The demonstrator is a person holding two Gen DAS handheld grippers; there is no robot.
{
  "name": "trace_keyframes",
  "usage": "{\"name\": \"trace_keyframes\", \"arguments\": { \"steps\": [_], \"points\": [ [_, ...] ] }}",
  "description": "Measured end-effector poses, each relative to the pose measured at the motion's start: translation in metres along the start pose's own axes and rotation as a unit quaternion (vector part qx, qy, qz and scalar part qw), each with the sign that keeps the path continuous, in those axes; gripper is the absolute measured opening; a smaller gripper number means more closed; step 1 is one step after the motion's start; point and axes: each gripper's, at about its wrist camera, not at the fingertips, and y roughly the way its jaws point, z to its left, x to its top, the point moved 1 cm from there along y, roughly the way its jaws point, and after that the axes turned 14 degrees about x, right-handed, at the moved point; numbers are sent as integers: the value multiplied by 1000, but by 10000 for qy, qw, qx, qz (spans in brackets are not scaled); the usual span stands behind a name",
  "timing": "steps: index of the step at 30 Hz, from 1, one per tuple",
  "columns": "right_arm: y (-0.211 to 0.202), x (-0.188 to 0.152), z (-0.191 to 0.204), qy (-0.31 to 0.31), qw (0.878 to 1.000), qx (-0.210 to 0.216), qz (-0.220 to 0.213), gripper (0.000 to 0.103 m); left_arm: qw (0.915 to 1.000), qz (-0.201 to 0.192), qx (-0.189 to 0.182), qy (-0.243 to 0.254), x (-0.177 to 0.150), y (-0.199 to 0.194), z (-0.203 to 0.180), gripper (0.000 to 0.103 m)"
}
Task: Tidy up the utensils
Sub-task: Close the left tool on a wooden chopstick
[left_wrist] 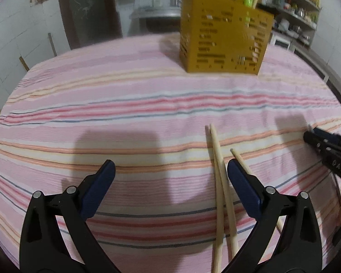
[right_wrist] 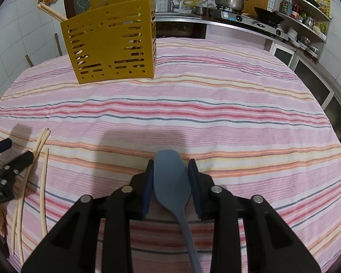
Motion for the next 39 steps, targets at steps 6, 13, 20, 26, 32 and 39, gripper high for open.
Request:
{"name": "trace_keyframes", "arguments": {
  "steps": [6,13,20,26,32,39],
  "points": [
    [0,0,-1,9,10000,1,-2,30,9997,-31,148,203,-7,-4,1,96],
    [1,0,0,28,10000,-49,1,31,9989,-10,208,431,-7,-1,-11,96],
    [4,6,6,130,9996,-186,179,31,9994,313,-6,117,7,16,-13,71],
    [7,17,-2,16,9979,133,635,31,9986,463,-155,222,17,17,-29,44],
    [9,16,-3,-103,9971,265,700,31,9984,494,-168,228,22,19,-36,41],
    [4,15,-8,277,9983,424,297,30,9985,462,-190,245,28,21,-40,24]
  ]
}}
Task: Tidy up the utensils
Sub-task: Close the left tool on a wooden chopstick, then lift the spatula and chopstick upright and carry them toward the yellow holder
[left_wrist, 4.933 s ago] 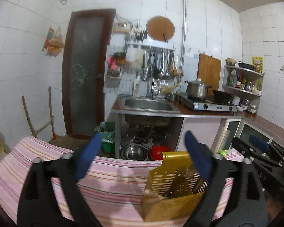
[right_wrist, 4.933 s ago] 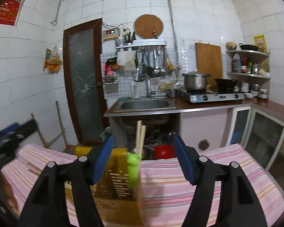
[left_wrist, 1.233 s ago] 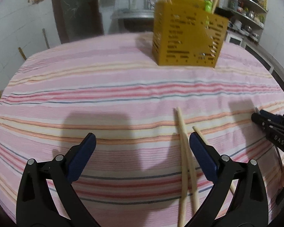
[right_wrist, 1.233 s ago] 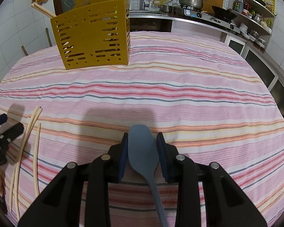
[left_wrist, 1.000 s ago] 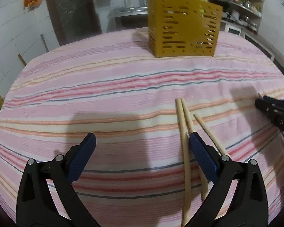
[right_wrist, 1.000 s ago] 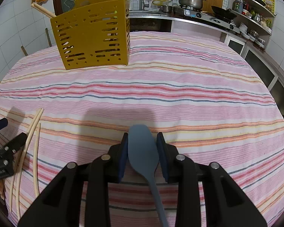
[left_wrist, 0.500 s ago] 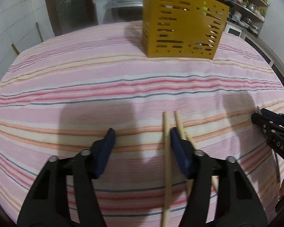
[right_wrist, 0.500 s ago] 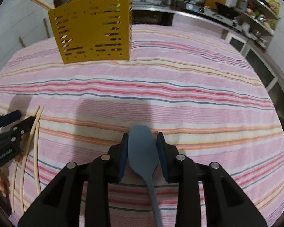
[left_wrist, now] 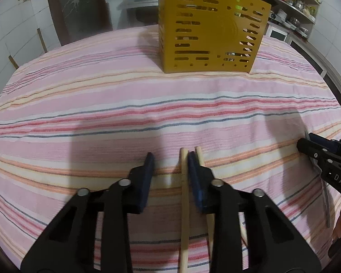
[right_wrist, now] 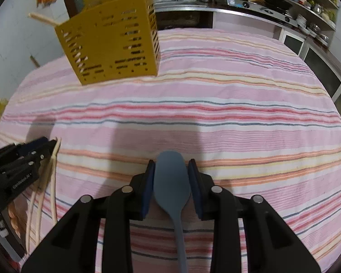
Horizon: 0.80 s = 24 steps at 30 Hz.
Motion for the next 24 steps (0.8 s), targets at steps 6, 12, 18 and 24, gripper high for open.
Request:
{"name": "trace_keyframes", "arguments": {
  "steps": [6,12,18,24],
  "points": [
    [-21,0,7,2,9981,-127,-604,30,9996,-62,-176,-205,1,-4,9,5],
    [-49,-1,14,15,9926,-142,-1202,30,9979,-478,-185,-398,0,-24,24,5],
    [-72,-1,20,30,9846,-64,-1747,30,9885,-1319,-129,-723,2,-71,46,5],
    [-90,-8,31,-140,9754,-220,-2189,30,9728,-2118,70,-937,-6,-116,62,5]
  ]
}}
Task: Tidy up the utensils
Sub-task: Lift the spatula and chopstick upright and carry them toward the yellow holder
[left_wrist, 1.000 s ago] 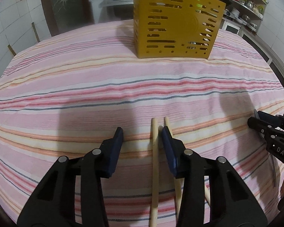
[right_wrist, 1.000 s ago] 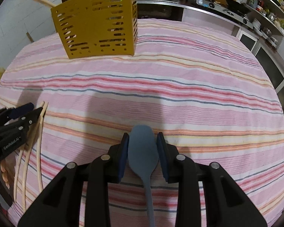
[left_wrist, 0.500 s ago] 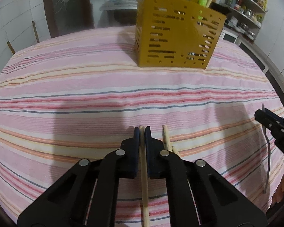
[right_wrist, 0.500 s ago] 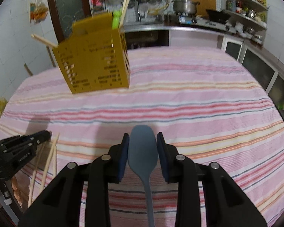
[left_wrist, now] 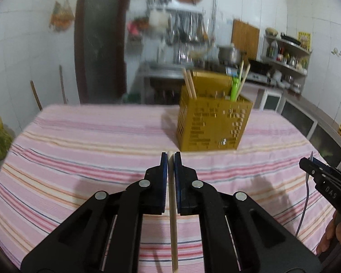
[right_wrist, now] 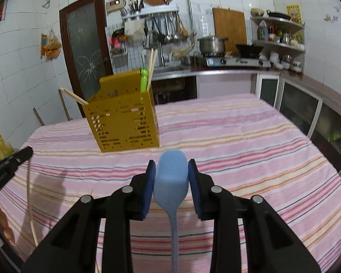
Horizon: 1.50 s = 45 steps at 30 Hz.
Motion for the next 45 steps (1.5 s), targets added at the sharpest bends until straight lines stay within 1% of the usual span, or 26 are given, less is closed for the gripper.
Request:
{"name": "trace_keyframes", "arguments": {
  "steps": [3,9,14,17,19,20,21,25,29,35,39,45],
  "points": [
    [-5,0,7,-109,9998,-23,-144,30,9995,-307,88,-50,1,-17,7,5],
    [-19,-1,21,-331,9985,-28,-426,30,9983,-500,143,-255,3,-33,23,5],
    [-25,1,28,-473,9973,-53,-568,30,9964,-767,257,-250,4,-48,28,4],
    [-30,3,29,-473,9967,-45,-661,29,9956,-861,257,-254,6,-54,28,4],
    [-33,5,30,-496,9962,-49,-711,27,9948,-944,287,-248,6,-58,28,4],
    [-34,7,30,-515,9958,-43,-749,24,9946,-963,291,-244,6,-59,28,4],
    [-35,7,31,-529,9957,-32,-756,8,9946,-972,284,-247,6,-60,28,4],
    [-33,12,31,-598,9956,-12,-724,8,9944,-995,271,-236,7,-60,27,4],
    [-27,9,25,-483,9969,22,-621,8,9944,-1001,267,-217,7,-59,25,4],
    [-22,12,19,-395,9974,42,-609,8,9943,-1001,252,-252,7,-58,26,4],
    [-23,19,19,-362,9971,61,-666,8,9940,-1017,211,-332,12,-57,31,4],
    [-29,29,26,-501,9955,118,-791,8,9931,-1104,114,-388,22,-59,32,4]
  ]
}}
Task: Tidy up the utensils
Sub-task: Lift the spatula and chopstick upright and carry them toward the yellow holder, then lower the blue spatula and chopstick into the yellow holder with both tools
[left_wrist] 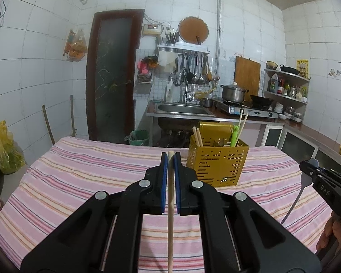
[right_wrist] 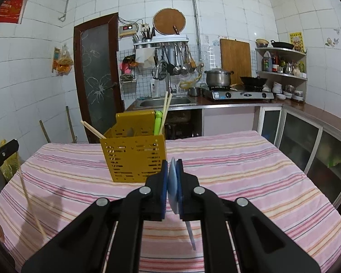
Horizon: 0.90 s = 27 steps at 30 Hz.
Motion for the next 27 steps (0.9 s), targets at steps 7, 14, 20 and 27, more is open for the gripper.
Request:
{"name": "trace_keyframes", "arguments": {
  "steps": [7,14,20,27],
  "points": [
    [2,5,1,-2,9999,90,-61,8,10000,-76,-11,7,7,0,-1,4],
    [5,12,3,-24,9998,188,-71,8,9999,-123,3,-21,11,2,0,4],
    [7,19,6,-58,9996,258,-45,8,9999,-125,-56,-53,19,6,-3,4],
    [10,33,1,-97,9995,282,-97,8,9995,-251,-203,-62,41,7,-10,4]
  ]
}}
